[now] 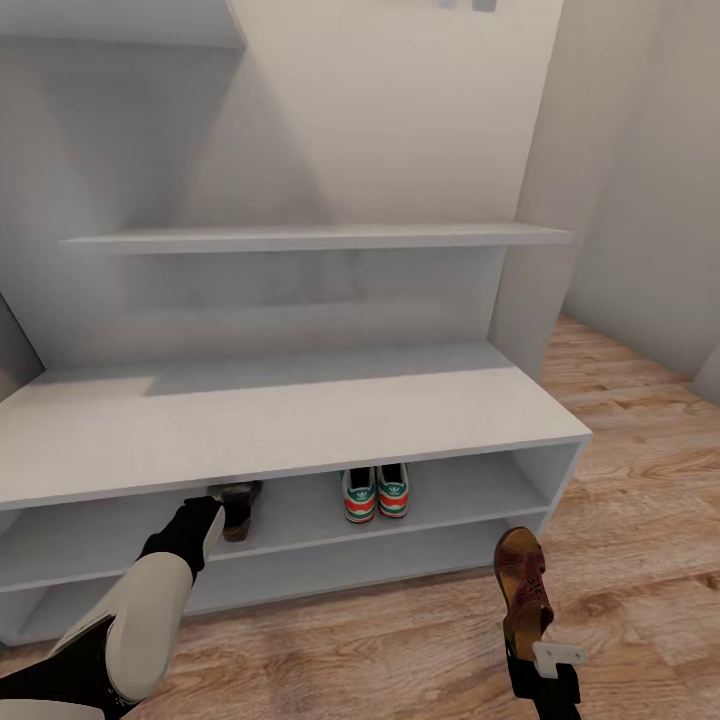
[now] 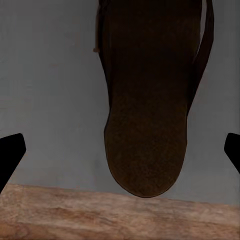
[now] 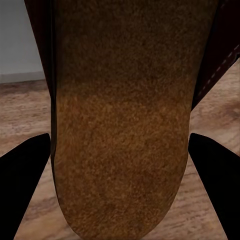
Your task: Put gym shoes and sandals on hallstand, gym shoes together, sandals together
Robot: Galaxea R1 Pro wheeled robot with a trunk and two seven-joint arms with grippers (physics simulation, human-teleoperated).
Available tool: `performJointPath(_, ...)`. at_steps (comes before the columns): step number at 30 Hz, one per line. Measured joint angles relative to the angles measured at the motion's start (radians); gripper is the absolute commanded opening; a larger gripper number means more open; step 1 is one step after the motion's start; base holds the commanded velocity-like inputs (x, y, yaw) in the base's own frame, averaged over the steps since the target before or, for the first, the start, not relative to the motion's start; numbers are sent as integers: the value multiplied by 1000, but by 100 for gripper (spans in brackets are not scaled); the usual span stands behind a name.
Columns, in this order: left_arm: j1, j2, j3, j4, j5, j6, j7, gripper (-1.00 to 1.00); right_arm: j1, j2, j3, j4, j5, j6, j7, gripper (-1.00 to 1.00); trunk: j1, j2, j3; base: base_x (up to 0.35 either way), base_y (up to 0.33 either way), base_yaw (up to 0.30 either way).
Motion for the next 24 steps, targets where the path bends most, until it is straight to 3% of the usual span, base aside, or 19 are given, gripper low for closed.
performJointPath(5, 0, 0, 0, 0, 0, 0, 0, 100, 0, 0, 0, 0, 0, 0, 1, -100, 0, 0, 0, -163, 21, 0)
performJointPath(24, 8, 4, 1, -4, 1, -28, -1, 100, 0, 0, 0, 0, 0, 0, 0, -100, 1, 0, 0, -328, 66, 0)
